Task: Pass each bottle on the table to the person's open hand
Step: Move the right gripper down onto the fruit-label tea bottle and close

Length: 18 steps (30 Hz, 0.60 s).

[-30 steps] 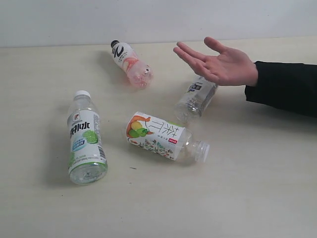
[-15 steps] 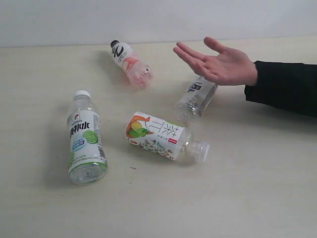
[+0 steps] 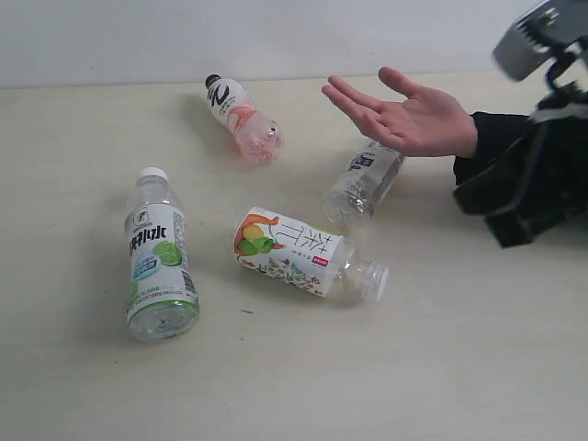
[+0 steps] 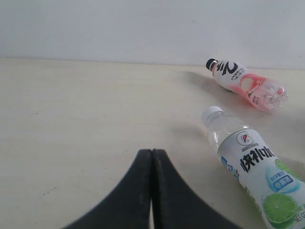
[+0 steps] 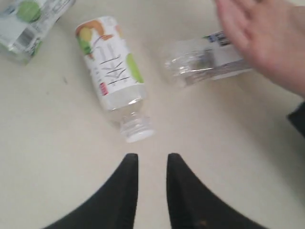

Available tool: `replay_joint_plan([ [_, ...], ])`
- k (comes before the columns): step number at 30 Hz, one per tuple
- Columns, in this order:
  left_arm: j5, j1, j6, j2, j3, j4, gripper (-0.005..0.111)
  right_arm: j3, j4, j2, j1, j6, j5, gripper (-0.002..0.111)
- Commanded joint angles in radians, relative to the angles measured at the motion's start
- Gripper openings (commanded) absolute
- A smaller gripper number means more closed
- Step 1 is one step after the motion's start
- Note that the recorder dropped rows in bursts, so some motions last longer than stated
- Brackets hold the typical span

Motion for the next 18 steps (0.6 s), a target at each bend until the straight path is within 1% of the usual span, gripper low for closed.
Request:
replay_joint_plan([
  [1,-0.002,-0.007,0.001,-0.005,0.0,-0.006,0.0,-0.036,-0.027,0.098,0.123,-0.031,0.0,0.042],
  [3,-0.002,-0.007,0.001,-0.005,0.0,-0.006,0.0,-0.062,-0.055,0.14,0.165,-0.023,0.0,0.054],
  [5,-0.002,-0.007,0.001,-0.005,0.0,-0.006,0.0,-0.086,-0.067,0.175,0.194,-0.023,-0.002,0.06],
  [11,-0.002,-0.007,0.001,-0.005,0.0,-0.006,0.0,-0.162,-0.15,0.27,0.265,-0.031,-0.033,0.071],
  [14,-0.002,-0.007,0.001,-0.005,0.0,-0.006,0.0,-0.188,-0.197,0.318,0.298,-0.006,-0.101,0.075],
  [18,-0.002,-0.007,0.001,-0.005,0.0,-0.006,0.0,-0.195,-0.229,0.389,0.346,-0.016,-0.207,0.078],
])
